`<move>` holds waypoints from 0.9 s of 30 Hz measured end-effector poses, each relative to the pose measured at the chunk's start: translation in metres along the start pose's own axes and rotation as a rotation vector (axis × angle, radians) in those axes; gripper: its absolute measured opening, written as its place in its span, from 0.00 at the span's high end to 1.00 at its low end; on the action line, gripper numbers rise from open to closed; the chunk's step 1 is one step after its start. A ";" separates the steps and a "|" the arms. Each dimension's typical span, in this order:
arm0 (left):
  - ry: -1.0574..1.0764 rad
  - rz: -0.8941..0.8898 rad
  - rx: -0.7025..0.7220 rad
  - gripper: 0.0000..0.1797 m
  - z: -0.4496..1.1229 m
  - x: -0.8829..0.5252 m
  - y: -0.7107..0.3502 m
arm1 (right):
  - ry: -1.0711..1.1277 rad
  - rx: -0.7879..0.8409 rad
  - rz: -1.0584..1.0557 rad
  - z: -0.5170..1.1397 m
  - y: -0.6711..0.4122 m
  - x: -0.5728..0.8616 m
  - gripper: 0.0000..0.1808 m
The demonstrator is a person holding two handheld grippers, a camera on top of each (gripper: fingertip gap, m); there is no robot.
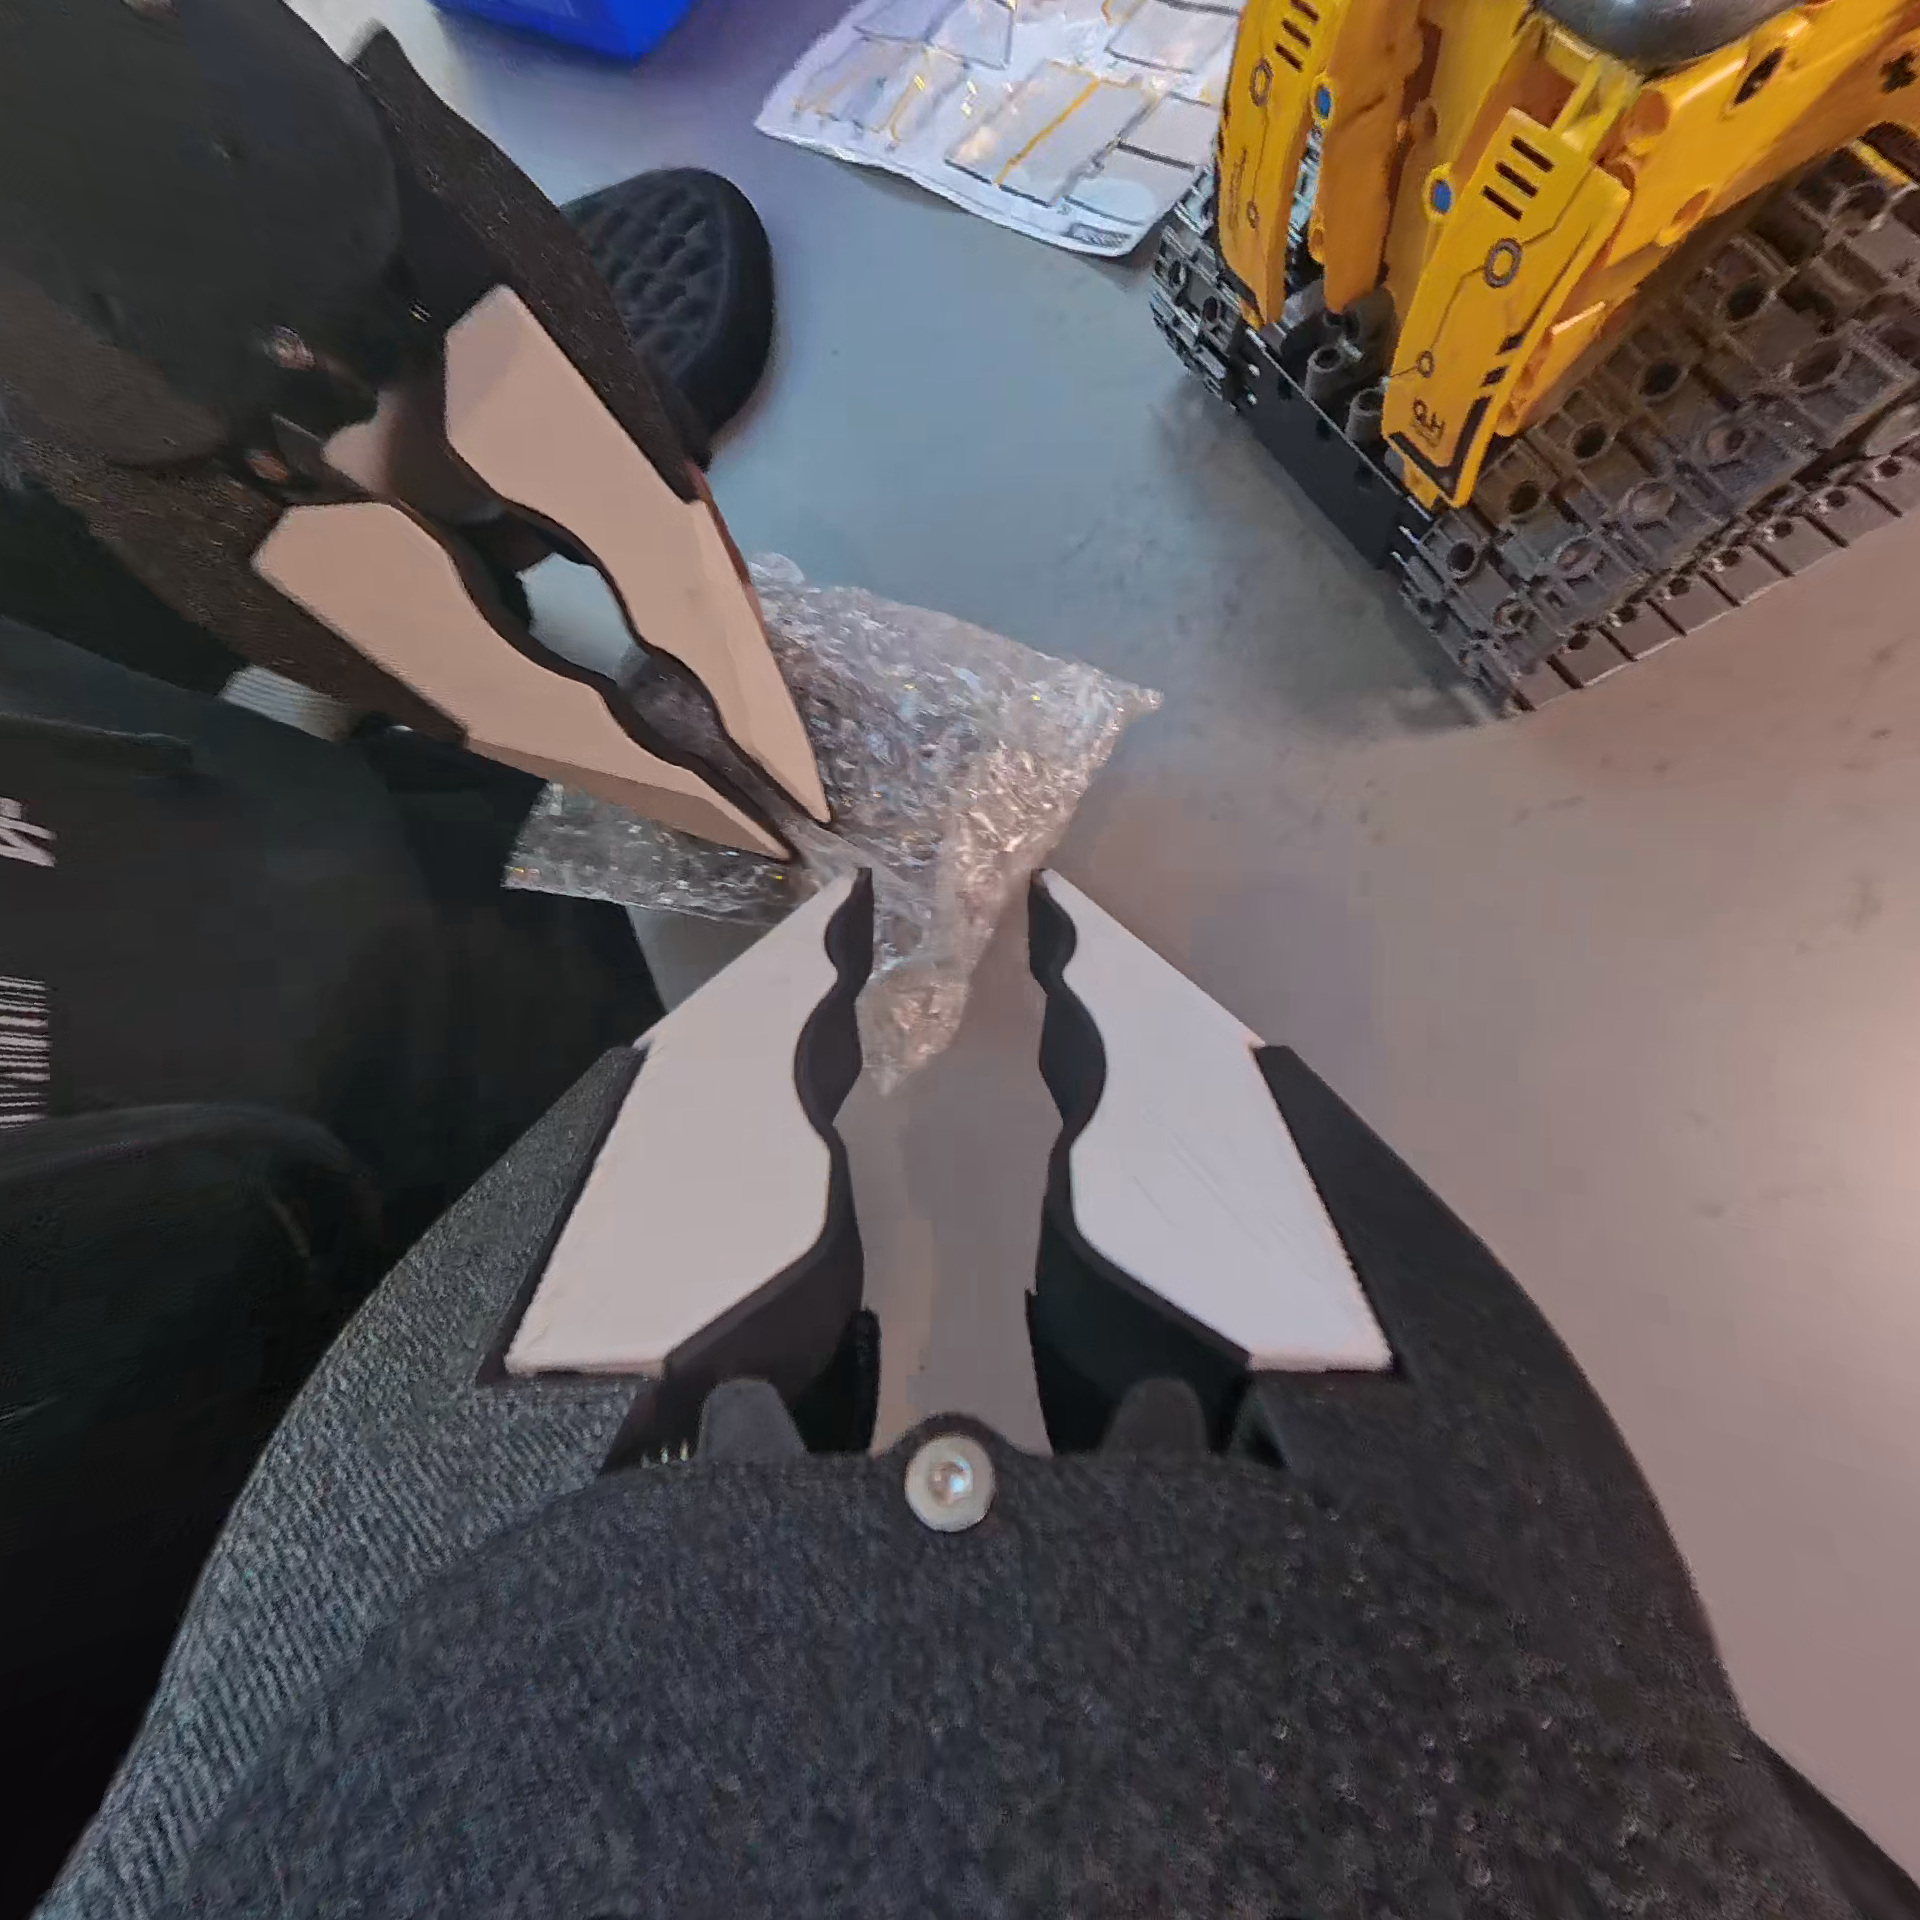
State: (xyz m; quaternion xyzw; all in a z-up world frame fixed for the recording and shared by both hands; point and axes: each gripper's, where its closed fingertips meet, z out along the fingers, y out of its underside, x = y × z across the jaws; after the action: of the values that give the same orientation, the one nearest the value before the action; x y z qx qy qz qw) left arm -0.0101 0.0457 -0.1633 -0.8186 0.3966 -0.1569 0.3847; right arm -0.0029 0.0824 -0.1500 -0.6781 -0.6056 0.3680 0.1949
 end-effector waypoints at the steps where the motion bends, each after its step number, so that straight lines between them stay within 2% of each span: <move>1: 0.001 0.002 0.003 0.97 0.000 0.001 -0.001 | 0.021 -0.026 -0.002 0.004 0.005 0.003 0.85; 4: 0.010 -0.003 0.021 0.91 0.000 0.003 -0.007 | -0.022 -0.073 0.037 0.017 0.018 0.000 0.95; 7: 0.016 0.011 -0.020 0.85 0.007 0.008 -0.006 | -0.028 -0.104 0.027 0.025 0.026 -0.003 0.98; 10: -0.048 0.086 -0.105 0.85 0.020 0.003 0.003 | 0.017 -0.122 -0.036 0.029 0.025 0.001 1.00; 16: -0.109 0.149 -0.141 1.00 0.016 -0.011 0.008 | 0.173 -0.146 -0.269 0.022 0.016 0.014 1.00; 27: -0.012 0.083 -0.017 1.00 -0.002 0.005 0.013 | -0.009 -0.044 -0.121 0.027 0.024 0.013 1.00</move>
State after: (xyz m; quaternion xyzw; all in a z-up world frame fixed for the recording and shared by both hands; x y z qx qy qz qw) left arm -0.0149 0.0365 -0.1722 -0.8057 0.4293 -0.1326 0.3860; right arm -0.0061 0.0854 -0.1882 -0.6428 -0.6542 0.3453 0.1989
